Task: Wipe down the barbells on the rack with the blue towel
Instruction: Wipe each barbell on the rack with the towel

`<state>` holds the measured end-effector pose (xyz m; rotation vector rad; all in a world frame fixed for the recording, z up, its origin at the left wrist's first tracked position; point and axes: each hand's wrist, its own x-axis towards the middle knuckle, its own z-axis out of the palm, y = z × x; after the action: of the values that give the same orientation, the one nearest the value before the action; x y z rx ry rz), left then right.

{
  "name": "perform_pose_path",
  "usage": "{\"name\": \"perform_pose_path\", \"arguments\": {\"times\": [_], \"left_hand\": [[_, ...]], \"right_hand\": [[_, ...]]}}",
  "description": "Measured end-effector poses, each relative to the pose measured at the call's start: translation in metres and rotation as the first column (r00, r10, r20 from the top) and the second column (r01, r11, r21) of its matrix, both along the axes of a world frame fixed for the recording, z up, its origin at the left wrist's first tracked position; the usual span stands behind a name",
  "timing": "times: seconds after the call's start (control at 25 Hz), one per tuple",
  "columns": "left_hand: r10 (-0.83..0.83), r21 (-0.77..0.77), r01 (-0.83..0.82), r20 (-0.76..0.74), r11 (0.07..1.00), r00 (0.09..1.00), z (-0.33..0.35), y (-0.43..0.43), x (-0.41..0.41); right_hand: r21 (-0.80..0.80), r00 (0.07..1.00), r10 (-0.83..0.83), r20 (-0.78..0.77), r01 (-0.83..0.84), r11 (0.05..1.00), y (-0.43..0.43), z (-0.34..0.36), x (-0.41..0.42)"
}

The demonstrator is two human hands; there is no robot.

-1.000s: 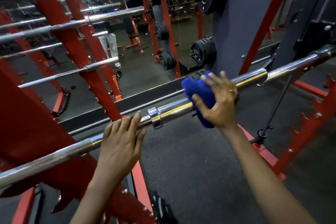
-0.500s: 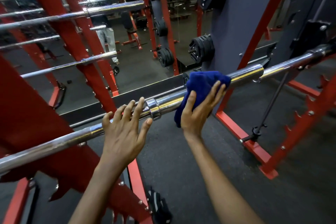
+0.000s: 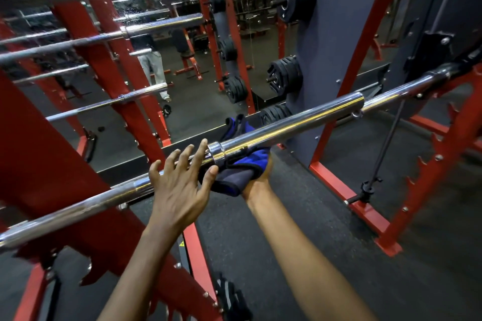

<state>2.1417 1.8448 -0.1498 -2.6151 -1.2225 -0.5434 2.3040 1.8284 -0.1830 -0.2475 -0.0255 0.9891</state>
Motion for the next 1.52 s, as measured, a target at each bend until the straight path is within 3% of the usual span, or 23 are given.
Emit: {"name": "perform_pose_path", "arguments": {"times": [0.08,0.16,0.24,0.32,0.4,0.48,0.56,0.64,0.68,0.76,0.8,0.84,0.92,0.96,1.04,1.12,1.16,1.2,1.28,1.36,1.52], "left_hand": [[0.002,-0.024,-0.002,0.009,1.0,1.0,0.001,0.0,-0.002],[0.005,-0.063,-0.005,0.008,0.998,1.0,0.002,0.0,-0.003],[0.013,-0.088,-0.011,0.019,0.996,1.0,0.002,-0.002,-0.003],[-0.019,-0.095,0.026,0.073,0.995,0.997,0.002,-0.008,0.004],[-0.132,-0.064,0.138,0.088,0.988,0.987,0.003,-0.013,0.016],[-0.255,-0.057,0.261,0.086,0.964,0.963,0.005,-0.009,0.027],[-0.314,-0.074,0.32,0.082,0.944,0.946,0.01,0.003,0.033],[-0.352,-0.061,0.357,0.077,0.932,0.933,0.015,0.013,0.036],[-0.371,-0.049,0.376,0.085,0.925,0.925,0.017,0.015,0.038],[-0.39,-0.042,0.394,0.079,0.918,0.917,0.02,0.018,0.047],[-0.38,-0.041,0.383,0.057,0.923,0.923,0.021,0.018,0.052],[-0.362,-0.035,0.362,0.028,0.931,0.932,0.023,0.019,0.057],[-0.319,-0.042,0.318,-0.027,0.947,0.947,0.023,0.018,0.062],[-0.317,-0.055,0.314,-0.042,0.948,0.948,0.022,0.018,0.062],[-0.336,-0.069,0.333,-0.032,0.94,0.941,0.019,0.016,0.058],[-0.353,-0.07,0.352,0.002,0.933,0.936,0.019,0.016,0.055],[-0.349,-0.07,0.348,0.009,0.935,0.937,0.021,0.016,0.056],[-0.342,-0.061,0.341,-0.003,0.938,0.94,0.025,0.018,0.06],[-0.338,-0.047,0.336,-0.048,0.941,0.94,0.033,0.021,0.068],[-0.352,-0.092,0.346,-0.06,0.934,0.934,0.041,0.025,0.072],[-0.417,-0.284,0.402,0.006,0.871,0.909,0.052,0.04,0.073]], "right_hand": [[-0.048,1.0,-0.026,0.012,0.026,0.998,-0.001,0.01,0.004],[-0.259,0.994,-0.099,0.041,0.106,0.96,-0.014,0.019,0.008],[-0.466,0.962,-0.227,0.149,0.271,0.842,-0.028,0.014,0.009],[-0.437,0.848,-0.409,0.339,0.526,0.73,-0.041,0.007,0.01],[-0.306,0.664,-0.454,0.595,0.709,0.635,-0.045,0.002,0.006],[-0.23,0.456,-0.269,0.848,0.775,0.589,-0.042,-0.003,0.004],[-0.058,0.112,-0.071,0.991,0.85,0.524,-0.042,-0.008,0.026],[0.165,-0.209,0.06,0.976,0.891,0.422,-0.044,-0.008,0.072],[0.215,-0.271,0.113,0.956,0.908,0.359,-0.045,-0.006,0.092],[0.24,-0.292,0.16,0.943,0.929,0.28,-0.044,0.003,0.109],[0.273,-0.332,0.176,0.927,0.917,0.29,-0.042,0.006,0.107],[0.364,-0.443,0.193,0.875,0.867,0.342,-0.039,0.007,0.103],[0.541,-0.695,0.159,0.701,0.663,0.517,-0.046,0.009,0.116],[0.566,-0.749,0.147,0.646,0.599,0.566,-0.051,0.012,0.136],[0.531,-0.694,0.168,0.7,0.664,0.526,-0.06,0.021,0.174],[0.444,-0.538,0.189,0.822,0.812,0.379,-0.058,0.022,0.178],[0.438,-0.518,0.215,0.828,0.837,0.329,-0.055,0.019,0.169],[0.463,-0.555,0.232,0.799,0.813,0.353,-0.052,0.015,0.159],[0.502,-0.67,0.213,0.711,0.696,0.514,-0.054,0.007,0.152],[0.501,-0.689,0.2,0.696,0.666,0.552,-0.061,0.011,0.174],[0.387,-0.453,0.187,0.871,0.87,0.306,-0.061,0.023,0.191]]}}
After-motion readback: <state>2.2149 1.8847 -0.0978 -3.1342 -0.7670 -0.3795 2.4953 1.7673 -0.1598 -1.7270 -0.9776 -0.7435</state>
